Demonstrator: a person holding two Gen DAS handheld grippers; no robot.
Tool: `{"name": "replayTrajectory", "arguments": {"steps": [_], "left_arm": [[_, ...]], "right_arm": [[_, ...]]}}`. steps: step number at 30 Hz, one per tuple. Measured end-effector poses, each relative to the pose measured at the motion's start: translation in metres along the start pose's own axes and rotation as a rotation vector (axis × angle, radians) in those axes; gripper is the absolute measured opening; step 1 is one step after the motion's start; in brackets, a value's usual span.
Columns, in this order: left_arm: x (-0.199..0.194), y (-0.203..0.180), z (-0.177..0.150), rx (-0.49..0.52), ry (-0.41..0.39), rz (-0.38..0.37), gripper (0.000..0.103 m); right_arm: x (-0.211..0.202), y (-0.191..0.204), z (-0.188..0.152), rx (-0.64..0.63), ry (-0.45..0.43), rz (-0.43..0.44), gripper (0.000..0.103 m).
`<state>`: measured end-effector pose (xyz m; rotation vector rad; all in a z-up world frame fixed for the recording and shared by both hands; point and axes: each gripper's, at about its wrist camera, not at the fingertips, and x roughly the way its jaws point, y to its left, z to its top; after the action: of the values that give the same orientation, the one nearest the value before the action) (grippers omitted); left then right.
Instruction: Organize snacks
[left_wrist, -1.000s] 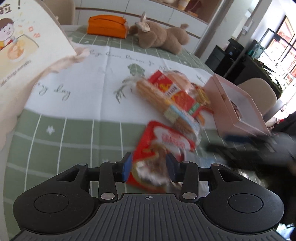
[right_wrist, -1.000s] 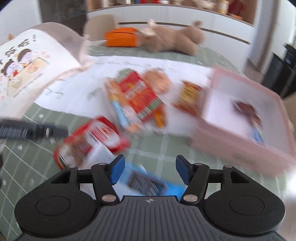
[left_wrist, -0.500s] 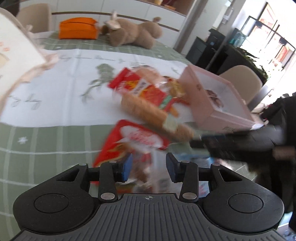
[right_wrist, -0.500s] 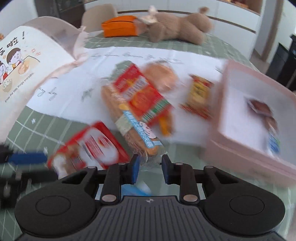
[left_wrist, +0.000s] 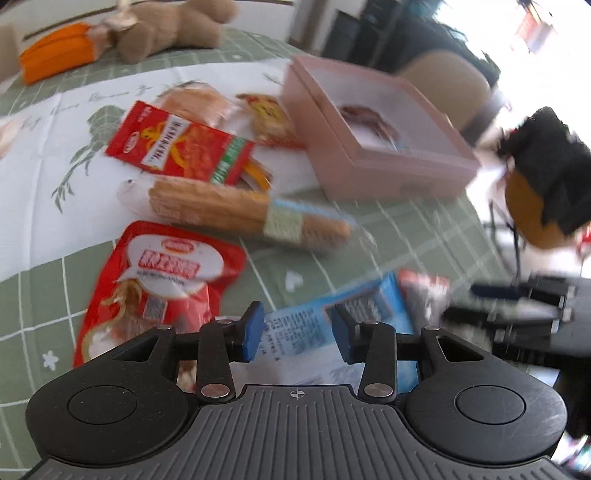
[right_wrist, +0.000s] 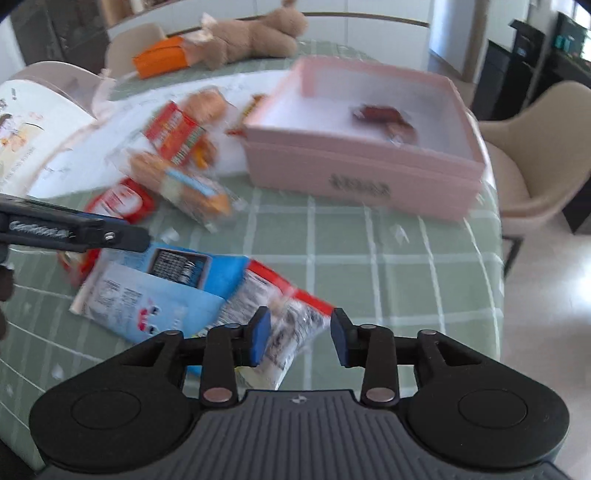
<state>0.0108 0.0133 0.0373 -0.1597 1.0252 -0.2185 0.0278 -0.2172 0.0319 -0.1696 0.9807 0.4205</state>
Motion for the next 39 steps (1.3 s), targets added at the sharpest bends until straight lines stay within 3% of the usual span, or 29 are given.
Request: {"name": "replayTrajectory", "arguments": {"steps": [3, 6, 8, 9, 11, 15, 17, 20, 24, 25, 27, 33, 35, 37, 39], "left_arm": [[-0.012, -0.006, -0.008, 0.070, 0.003, -0.043, 0.045], [-0.022, -0.025, -0.010, 0.212, 0.007, -0.093, 0.045], [-0.022, -0.036, -0.011, 0.286, 0.013, -0.087, 0.046], [-0.021, -0.037, -0.009, 0.274, 0.006, -0.062, 0.046], [-0.020, -0.025, 0.000, 0.143, -0.019, -0.035, 0.044], [-0.018, 0.031, 0.024, -0.352, -0.094, -0.102, 0.044], [-0.013, 0.054, 0.033, -0.527, -0.139, -0.103, 0.044], [-0.003, 0.072, 0.047, -0.626, -0.179, -0.035, 0.044], [0.024, 0.067, 0.065, -0.578, -0.140, 0.041, 0.044], [0.030, 0.063, 0.067, -0.553, -0.125, 0.053, 0.048], [0.038, 0.051, 0.066, -0.477, -0.121, 0.068, 0.056], [0.025, 0.029, 0.052, -0.222, -0.133, 0.113, 0.056], [0.019, 0.030, 0.044, -0.171, -0.104, 0.136, 0.053], [0.014, 0.036, 0.037, -0.167, -0.087, 0.185, 0.033], [0.006, 0.049, 0.030, -0.244, -0.100, 0.156, 0.032]], "right_arm": [[-0.004, -0.007, -0.008, 0.019, -0.017, -0.040, 0.047], [-0.005, -0.011, -0.011, 0.025, -0.015, -0.023, 0.047], [-0.004, -0.012, -0.012, 0.032, -0.012, -0.017, 0.048], [-0.003, -0.012, -0.011, 0.039, -0.013, -0.017, 0.049], [-0.002, -0.011, -0.010, 0.050, -0.015, -0.017, 0.049], [-0.001, -0.007, -0.014, 0.060, -0.013, -0.022, 0.057], [-0.001, -0.005, -0.018, 0.070, -0.015, -0.030, 0.061], [-0.001, -0.007, -0.025, 0.101, -0.022, -0.034, 0.068], [-0.005, -0.007, -0.035, 0.108, -0.037, -0.041, 0.076], [-0.005, -0.007, -0.037, 0.109, -0.038, -0.041, 0.078], [-0.007, -0.008, -0.041, 0.103, -0.042, -0.042, 0.081], [-0.005, -0.010, -0.042, 0.099, -0.042, -0.050, 0.087], [-0.003, -0.010, -0.041, 0.102, -0.044, -0.052, 0.090], [0.000, -0.009, -0.040, 0.107, -0.052, -0.056, 0.094], [0.003, -0.008, -0.039, 0.112, -0.061, -0.064, 0.097]]}}
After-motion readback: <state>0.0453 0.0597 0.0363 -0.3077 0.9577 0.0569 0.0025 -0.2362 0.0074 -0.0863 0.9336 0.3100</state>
